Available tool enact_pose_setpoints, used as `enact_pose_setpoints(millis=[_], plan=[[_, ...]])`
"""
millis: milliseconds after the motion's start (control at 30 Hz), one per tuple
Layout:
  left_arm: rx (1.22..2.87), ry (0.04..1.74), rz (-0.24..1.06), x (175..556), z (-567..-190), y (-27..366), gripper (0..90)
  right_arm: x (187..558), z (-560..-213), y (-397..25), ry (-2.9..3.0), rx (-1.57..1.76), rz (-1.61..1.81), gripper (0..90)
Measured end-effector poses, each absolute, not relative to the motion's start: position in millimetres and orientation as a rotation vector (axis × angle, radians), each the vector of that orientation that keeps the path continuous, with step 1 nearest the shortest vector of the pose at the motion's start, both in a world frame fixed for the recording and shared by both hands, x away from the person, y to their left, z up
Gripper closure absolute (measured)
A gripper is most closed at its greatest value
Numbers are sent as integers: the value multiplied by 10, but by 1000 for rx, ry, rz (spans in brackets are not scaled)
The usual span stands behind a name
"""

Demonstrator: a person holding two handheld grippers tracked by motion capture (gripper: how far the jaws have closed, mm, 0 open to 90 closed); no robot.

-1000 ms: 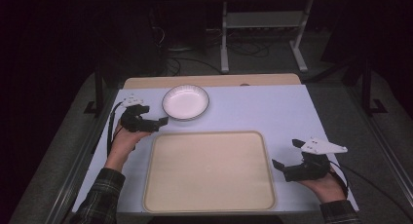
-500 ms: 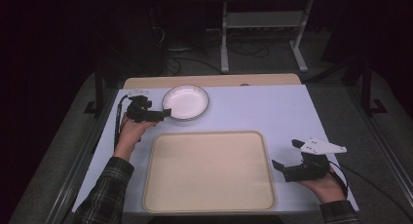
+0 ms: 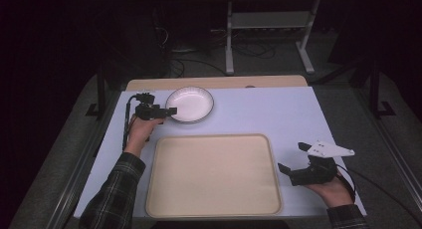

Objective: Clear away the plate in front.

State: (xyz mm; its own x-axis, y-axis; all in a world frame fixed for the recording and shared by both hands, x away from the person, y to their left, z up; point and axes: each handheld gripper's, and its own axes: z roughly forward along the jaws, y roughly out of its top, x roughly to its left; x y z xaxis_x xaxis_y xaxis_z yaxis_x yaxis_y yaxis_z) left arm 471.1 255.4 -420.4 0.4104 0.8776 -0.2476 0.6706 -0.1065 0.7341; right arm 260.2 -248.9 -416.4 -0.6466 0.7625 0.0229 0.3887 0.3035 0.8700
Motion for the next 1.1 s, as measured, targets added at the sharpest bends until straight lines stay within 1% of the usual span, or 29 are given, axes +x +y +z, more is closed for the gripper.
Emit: enact_pose_setpoints(millis=[100, 167, 300, 433, 533, 733, 833, 867, 1100], plan=[[1834, 1368, 304, 4747, -4219, 2549, 156, 2601, -4166, -2483, 2185, 1027, 1287, 0], [1836, 1413, 285, 4789, -4237, 2549, 196, 2598, -4164, -2487, 2185, 1025, 1289, 0], [1817, 1445, 265, 4816, -4269, 2553, 269, 2600, -4164, -2493, 2182, 1028, 1295, 0], [1776, 1515, 192, 4854, -4342, 2568, 350, 2601, -4163, -2499, 2181, 1033, 1299, 0], [1757, 1534, 164, 4870, -4371, 2564, 374, 2602, -4163, -2502, 2183, 1035, 1299, 0], [1719, 1584, 105, 4886, -4404, 2586, 469, 2603, -4165, -2500, 2183, 1034, 1300, 0], [1705, 1599, 88, 4892, -4412, 2588, 494, 2603, -4166, -2499, 2184, 1032, 1298, 0], [1683, 1614, 60, 4898, -4422, 2592, 504, 2603, -4166, -2499, 2183, 1032, 1299, 0], [1680, 1637, 18, 4907, -4460, 2573, 606, 2603, -4167, -2500, 2183, 1034, 1298, 0]])
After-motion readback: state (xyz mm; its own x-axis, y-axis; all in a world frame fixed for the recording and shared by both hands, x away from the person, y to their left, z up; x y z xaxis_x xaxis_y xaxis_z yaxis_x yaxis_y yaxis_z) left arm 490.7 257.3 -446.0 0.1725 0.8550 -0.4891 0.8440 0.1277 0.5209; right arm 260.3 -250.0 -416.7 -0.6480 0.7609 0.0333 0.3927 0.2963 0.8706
